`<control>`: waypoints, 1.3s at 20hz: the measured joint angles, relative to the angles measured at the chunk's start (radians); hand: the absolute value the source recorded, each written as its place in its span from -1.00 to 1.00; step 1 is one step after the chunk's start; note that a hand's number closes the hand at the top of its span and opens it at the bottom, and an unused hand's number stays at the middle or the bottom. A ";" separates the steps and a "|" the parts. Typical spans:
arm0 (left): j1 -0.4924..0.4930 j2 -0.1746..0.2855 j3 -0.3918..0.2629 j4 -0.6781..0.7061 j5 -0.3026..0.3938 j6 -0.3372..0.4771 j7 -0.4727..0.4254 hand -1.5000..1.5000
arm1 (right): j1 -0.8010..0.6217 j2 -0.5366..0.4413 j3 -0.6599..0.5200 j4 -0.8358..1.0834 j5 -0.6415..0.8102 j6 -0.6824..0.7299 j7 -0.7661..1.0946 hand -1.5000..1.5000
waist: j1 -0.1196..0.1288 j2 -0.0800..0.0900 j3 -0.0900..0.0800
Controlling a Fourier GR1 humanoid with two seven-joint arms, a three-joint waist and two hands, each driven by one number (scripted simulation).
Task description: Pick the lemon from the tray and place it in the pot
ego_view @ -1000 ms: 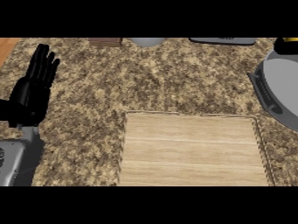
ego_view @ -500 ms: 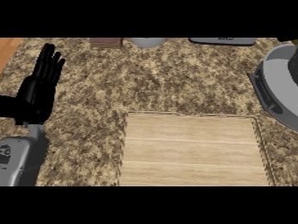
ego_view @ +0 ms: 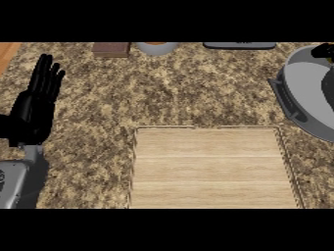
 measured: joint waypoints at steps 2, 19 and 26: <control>0.011 0.008 0.007 -0.016 0.004 -0.005 0.010 0.00 | 0.028 -0.005 -0.019 -0.009 0.000 -0.018 -0.016 1.00 | -0.004 -0.001 0.000; -0.004 -0.017 0.012 0.011 -0.009 -0.007 -0.010 0.00 | 0.172 -0.030 -0.329 0.112 -0.282 -0.190 -0.266 -1.00 | 0.000 0.006 0.003; -0.026 -0.028 0.006 0.022 -0.023 -0.001 -0.009 0.00 | 0.171 -0.023 -0.396 0.123 -0.402 -0.249 -0.514 -1.00 | 0.006 0.007 0.003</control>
